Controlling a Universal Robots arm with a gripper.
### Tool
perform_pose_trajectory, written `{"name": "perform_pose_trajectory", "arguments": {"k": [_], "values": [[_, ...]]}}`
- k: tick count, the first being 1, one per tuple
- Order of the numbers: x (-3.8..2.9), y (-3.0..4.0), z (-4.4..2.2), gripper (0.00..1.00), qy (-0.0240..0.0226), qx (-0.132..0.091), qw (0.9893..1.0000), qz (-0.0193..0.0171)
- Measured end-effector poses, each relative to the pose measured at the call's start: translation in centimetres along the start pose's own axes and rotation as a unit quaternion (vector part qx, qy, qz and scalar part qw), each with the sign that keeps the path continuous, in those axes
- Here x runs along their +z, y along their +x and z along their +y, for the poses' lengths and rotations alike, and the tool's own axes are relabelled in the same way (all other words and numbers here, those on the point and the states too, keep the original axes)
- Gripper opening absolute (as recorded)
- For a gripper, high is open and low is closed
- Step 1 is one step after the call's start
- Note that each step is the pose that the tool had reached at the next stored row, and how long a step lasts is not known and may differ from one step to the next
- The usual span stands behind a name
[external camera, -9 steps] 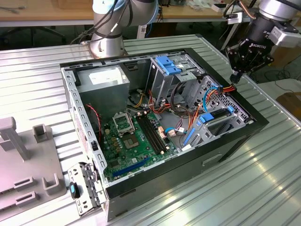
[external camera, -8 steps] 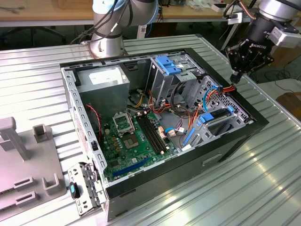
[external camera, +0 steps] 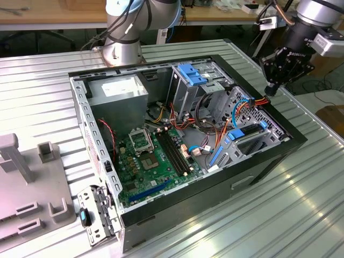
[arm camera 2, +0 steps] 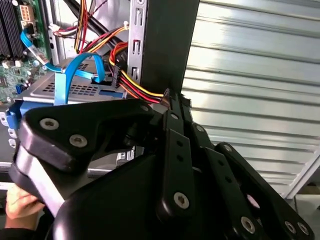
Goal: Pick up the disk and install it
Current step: 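Insert the first disk wire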
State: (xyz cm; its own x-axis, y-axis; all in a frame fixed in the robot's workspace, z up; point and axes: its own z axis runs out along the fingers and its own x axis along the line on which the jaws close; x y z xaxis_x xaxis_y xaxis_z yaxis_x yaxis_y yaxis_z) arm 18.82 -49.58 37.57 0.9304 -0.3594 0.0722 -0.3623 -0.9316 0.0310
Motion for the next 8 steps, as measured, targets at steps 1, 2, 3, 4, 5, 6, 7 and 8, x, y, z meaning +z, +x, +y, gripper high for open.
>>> {"name": "perform_pose_trajectory", "arguments": {"k": [1,2,3,4,5,6,7,8], "values": [[0.01,0.02,0.05,0.17,0.0008,-0.004,1.0,0.0013],[0.02,0.06,0.17,0.24,0.0018,-0.009,1.0,0.0031],[0.03,0.1,0.26,0.24,0.0024,-0.012,0.9999,0.0042],[0.04,0.14,0.44,0.25,0.0031,-0.016,0.9999,0.0053],[0.05,0.18,0.55,0.25,0.0034,-0.019,0.9998,0.0056],[0.06,0.2,0.64,0.32,0.0037,-0.021,0.9998,0.006],[0.11,0.14,0.77,0.32,0.0049,-0.026,0.9996,0.0079],[0.11,0.02,0.82,0.32,0.0052,-0.027,0.9996,0.009]]}}
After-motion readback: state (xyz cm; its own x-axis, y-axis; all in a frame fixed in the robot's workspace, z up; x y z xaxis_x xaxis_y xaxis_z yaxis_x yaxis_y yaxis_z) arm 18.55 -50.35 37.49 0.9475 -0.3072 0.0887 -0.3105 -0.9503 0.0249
